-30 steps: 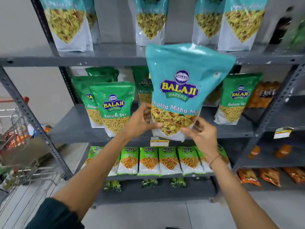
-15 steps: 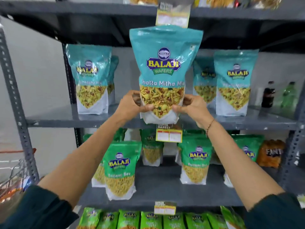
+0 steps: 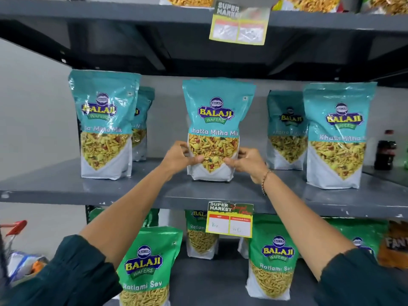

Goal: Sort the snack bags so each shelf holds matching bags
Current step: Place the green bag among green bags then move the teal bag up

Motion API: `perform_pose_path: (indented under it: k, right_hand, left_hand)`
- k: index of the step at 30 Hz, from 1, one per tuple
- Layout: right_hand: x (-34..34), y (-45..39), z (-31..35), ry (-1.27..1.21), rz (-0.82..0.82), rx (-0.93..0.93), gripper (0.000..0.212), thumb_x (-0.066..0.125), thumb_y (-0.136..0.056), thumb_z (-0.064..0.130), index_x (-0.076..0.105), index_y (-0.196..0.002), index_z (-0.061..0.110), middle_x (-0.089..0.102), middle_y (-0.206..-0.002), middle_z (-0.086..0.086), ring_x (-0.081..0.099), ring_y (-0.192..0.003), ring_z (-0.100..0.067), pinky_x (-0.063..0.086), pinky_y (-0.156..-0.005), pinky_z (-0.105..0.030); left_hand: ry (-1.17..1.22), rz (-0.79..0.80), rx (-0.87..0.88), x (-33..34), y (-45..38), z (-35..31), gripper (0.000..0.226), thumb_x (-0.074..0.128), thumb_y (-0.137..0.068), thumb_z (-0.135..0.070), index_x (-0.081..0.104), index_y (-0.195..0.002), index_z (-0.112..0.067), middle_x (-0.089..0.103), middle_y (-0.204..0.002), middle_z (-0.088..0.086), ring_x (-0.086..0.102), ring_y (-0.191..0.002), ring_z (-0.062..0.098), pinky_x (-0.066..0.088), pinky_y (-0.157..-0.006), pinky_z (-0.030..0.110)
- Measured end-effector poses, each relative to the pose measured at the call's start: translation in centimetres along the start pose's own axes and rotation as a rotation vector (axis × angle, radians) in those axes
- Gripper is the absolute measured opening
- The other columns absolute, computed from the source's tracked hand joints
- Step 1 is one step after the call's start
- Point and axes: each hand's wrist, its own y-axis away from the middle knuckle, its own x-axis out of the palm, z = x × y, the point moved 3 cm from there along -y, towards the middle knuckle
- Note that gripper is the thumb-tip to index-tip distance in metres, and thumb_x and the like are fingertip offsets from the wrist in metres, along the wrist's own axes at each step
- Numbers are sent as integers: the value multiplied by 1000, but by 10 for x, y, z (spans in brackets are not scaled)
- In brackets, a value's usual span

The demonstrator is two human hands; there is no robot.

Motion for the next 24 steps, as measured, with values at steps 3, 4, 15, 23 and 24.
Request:
perform_pose_path:
  k: [3,4,15,23,24]
  right_hand:
    - [2,-9,-10,1,11,4,27,78,-67,5,63,-87,15,68,-98,-7,64,-97,-24,56,-82,-37]
    - [4,-9,-10,6,12,-1,27,78,-67,6,63,-87,15,68,-98,-7,64,-97,-23,56,-82,-36]
    - [0,-8,-12,41,-33,5,25,77,-69,9,62,-88,13,68,-102,-10,63,-100,-26,55,-80,-36]
    - [-1,-1,-11,74,-43,-11,30,74,-73,10,61,-100,8,66,-112,-13,61,-101,-23,51,-89,-35]
    - [0,0,-10,81,-39,-6,32,73,-75,10,60,-104,6,65,-114,-13,61,-102,-22,51,-87,-33]
  left_hand:
    - [-6,-4,-18,1,-6,11,64,84,-62,-29,42,-108,-14,58,-123,11,54,-116,23,46,-101,42]
    - [-9,-6,-25,0,-5,13,65,83,-63,-30,41,-109,-14,58,-122,10,54,-116,22,46,-100,41]
    - [-29,24,-17,5,-6,12,71,83,-60,-33,38,-111,-16,53,-132,13,53,-120,25,46,-102,47]
    - [-30,57,-17,11,-2,10,64,78,-69,-27,34,-113,-16,52,-126,9,51,-118,23,46,-102,41]
    - [-30,60,-17,12,-1,10,64,78,-70,-28,34,-116,-15,52,-125,8,51,-118,23,46,-102,40]
